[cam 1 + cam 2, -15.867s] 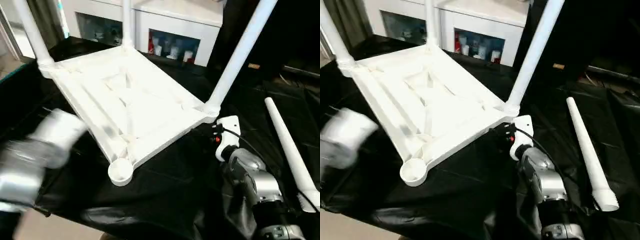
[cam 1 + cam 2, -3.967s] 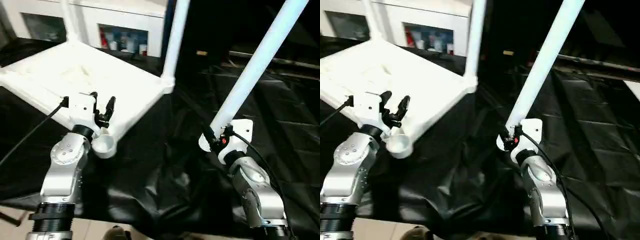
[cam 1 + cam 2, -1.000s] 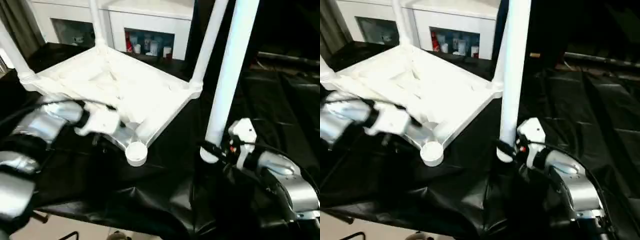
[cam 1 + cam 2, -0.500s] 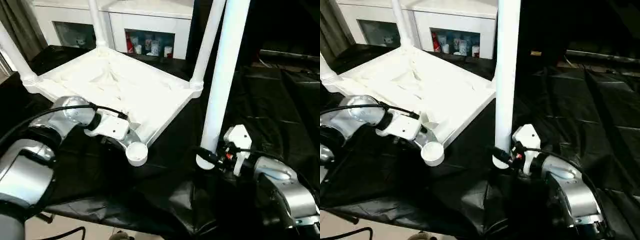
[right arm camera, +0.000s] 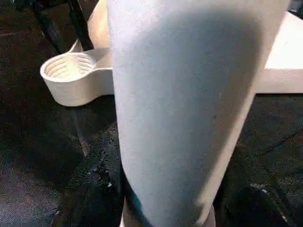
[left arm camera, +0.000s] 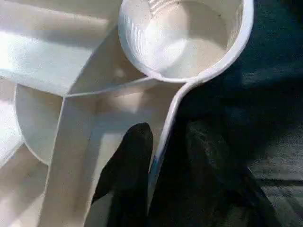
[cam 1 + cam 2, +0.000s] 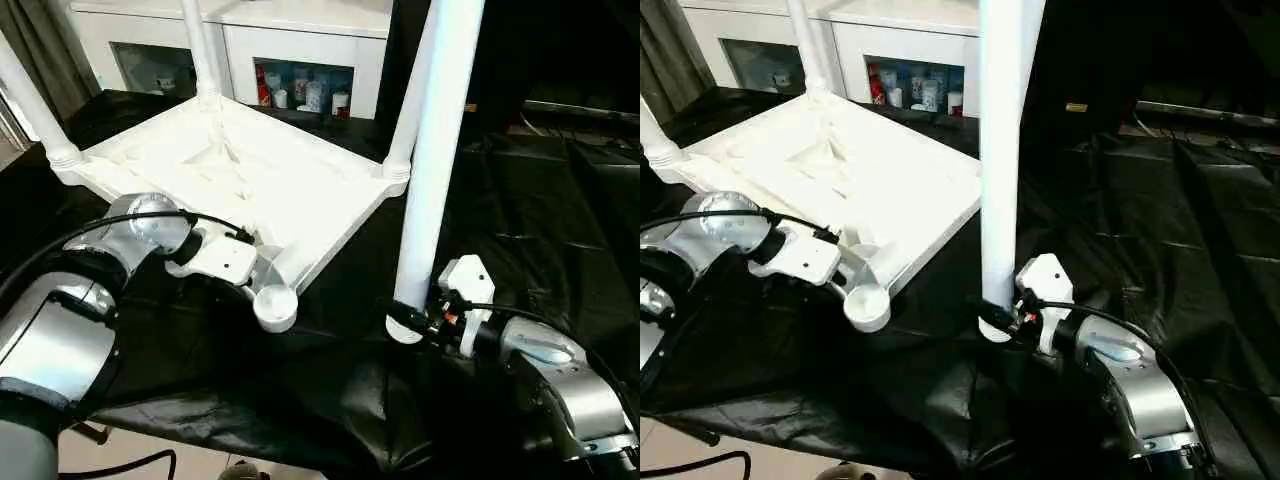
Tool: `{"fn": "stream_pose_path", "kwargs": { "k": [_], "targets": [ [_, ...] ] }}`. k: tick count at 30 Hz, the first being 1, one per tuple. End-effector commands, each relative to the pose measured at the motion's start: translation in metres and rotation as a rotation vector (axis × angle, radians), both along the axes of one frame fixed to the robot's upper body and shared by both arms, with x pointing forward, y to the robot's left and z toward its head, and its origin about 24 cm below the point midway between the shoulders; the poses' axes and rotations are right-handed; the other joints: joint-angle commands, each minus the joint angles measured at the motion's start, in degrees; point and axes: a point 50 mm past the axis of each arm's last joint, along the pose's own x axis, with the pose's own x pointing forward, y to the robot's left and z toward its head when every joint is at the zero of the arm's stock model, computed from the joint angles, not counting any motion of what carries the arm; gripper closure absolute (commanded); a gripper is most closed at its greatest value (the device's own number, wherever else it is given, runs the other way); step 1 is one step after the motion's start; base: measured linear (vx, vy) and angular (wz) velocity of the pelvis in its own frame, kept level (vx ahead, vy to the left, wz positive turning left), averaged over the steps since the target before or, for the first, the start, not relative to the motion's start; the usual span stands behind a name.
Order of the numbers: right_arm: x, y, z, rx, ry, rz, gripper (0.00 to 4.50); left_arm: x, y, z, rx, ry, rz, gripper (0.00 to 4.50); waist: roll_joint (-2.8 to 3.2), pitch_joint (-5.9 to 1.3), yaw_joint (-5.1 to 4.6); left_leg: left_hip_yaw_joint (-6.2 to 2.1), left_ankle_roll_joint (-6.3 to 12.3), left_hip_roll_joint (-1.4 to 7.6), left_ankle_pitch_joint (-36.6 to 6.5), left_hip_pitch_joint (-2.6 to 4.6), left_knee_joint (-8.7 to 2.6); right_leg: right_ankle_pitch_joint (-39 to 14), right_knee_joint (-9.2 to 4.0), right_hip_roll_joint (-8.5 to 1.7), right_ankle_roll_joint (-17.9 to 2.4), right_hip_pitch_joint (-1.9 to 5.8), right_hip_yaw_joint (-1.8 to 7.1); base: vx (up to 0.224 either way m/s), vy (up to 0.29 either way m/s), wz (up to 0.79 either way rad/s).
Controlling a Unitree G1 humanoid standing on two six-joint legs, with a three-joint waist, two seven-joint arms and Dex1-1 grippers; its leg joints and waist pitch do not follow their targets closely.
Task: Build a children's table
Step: Insert table leg to table base
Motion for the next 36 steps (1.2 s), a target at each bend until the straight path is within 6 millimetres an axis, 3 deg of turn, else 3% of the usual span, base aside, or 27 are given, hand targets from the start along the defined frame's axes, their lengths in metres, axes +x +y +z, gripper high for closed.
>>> {"fn": "stream_pose_path", "kwargs": {
  "k": [1,9,12,14,15,18,24,27,29,32,34,35,36],
  "targets": [
    [0.002,0.0,0.007,-0.001,-0.041,0.01,2.59,-0.001,0.004,0.0,0.04,0.044,0.015,3.41,0.54,-3.94,0.35,-0.31,0.51,2.36,-5.16,0.06,-3.64,8.2,-3.53,-5.81,-15.59,3.79,2.66,0.0,0.0,0.0],
    [0.007,-0.002,0.005,-0.022,-0.048,-0.02,2.59,-0.001,0.008,-0.012,0.1,0.101,0.142,3.99,0.26,-3.72,0.21,-0.32,0.69,2.51,-5.77,0.12,-3.82,5.84,-3.76,-5.96,-15.83,3.67,2.66,0.0,0.0,0.0],
    [0.009,-0.002,0.004,-0.026,-0.046,-0.04,2.59,-0.002,0.007,-0.018,0.076,0.113,0.167,4.19,-0.14,-3.36,0.11,-0.19,0.51,2.23,-7.28,0.08,-3.94,-0.82,-4.5,-5.93,-14.68,3.64,2.67,0.0,0.0,0.0],
    [0.011,-0.003,0.004,-0.019,-0.041,-0.067,2.59,-0.004,0.0,-0.024,-0.02,0.142,0.23,4.22,-0.4,-3.24,-0.03,-0.12,0.55,2.36,-7.88,0.16,-4.02,-5.23,-4.87,-6.08,-14.2,3.46,2.79,0.0,0.0,0.0],
    [0.013,-0.004,0.004,-0.013,-0.039,-0.083,2.59,-0.004,-0.004,-0.027,-0.061,0.156,0.261,4.25,-0.23,-3.23,-0.01,-0.16,0.54,2.37,-7.93,0.16,-4.03,-5.92,-4.86,-6.15,-14.15,3.41,2.77,0.0,0.0,0.0],
    [0.021,-0.006,0.005,0.005,-0.039,-0.146,2.59,-0.008,-0.016,-0.038,-0.163,0.224,0.376,4.27,-0.63,-3.52,-0.23,0.04,1.55,2.42,-6.6,0.11,-3.96,-5.3,-4.62,-6.13,-14.57,3.29,2.64,0.0,0.0,0.0],
    [0.031,-0.008,0.007,0.023,-0.038,-0.234,2.59,-0.014,-0.033,-0.053,-0.262,0.213,0.491,4.31,-0.75,-3.62,-0.5,0.22,2.97,2.28,-5.3,-0.1,-3.88,-2.97,-4.63,-5.95,-14.26,3.15,2.48,0.0,0.0,0.0],
    [0.037,-0.009,0.008,0.037,-0.034,-0.282,2.59,-0.021,-0.049,-0.056,-0.361,0.171,0.479,4.38,-1.23,-3.49,-0.72,0.21,2.77,2.35,-6.67,-0.12,-3.98,-6.86,-5.01,-6.09,-13.56,3.04,2.36,0.0,0.0,0.0],
    [0.039,-0.01,0.008,0.042,-0.031,-0.294,2.59,-0.024,-0.052,-0.057,-0.372,0.148,0.47,4.43,-0.84,-3.57,-0.63,0.23,2.83,2.49,-6.81,-0.01,-4.03,-7.89,-5.08,-6.04,-12.82,2.76,2.4,0.0,0.0,0.0],
    [0.041,-0.011,0.009,0.053,-0.013,-0.326,2.59,-0.033,-0.063,-0.061,-0.412,0.12,0.49,4.48,-1.39,-3.5,-0.87,0.29,2.9,2.6,-6.96,-0.07,-4.22,-6.73,-4.93,-5.92,-12.32,2.73,2.31,0.0,0.0,0.0],
    [0.042,-0.013,0.01,0.058,-0.012,-0.337,2.59,-0.034,-0.07,-0.059,-0.455,0.101,0.504,4.48,-1.41,-3.43,-0.77,0.53,3.19,2.46,-7.62,0.06,-4.15,-8.77,-5.28,-5.91,-11.92,2.41,2.33,0.0,0.0,0.0],
    [0.043,-0.013,0.01,0.058,-0.009,-0.338,2.59,-0.033,-0.074,-0.057,-0.479,0.083,0.507,4.48,-1.75,-3.46,-0.77,0.59,3.23,2.53,-7.75,0.1,-4.22,-9.15,-5.35,-5.96,-11.74,2.45,2.32,0.0,0.0,0.0],
    [0.043,-0.013,0.01,0.059,-0.008,-0.339,2.59,-0.033,-0.076,-0.056,-0.492,0.073,0.501,4.48,-1.64,-3.41,-0.72,0.69,3.32,2.44,-7.89,0.09,-4.18,-9.59,-5.36,-5.87,-11.35,2.29,2.3,0.0,0.0,0.0]
  ]
}}
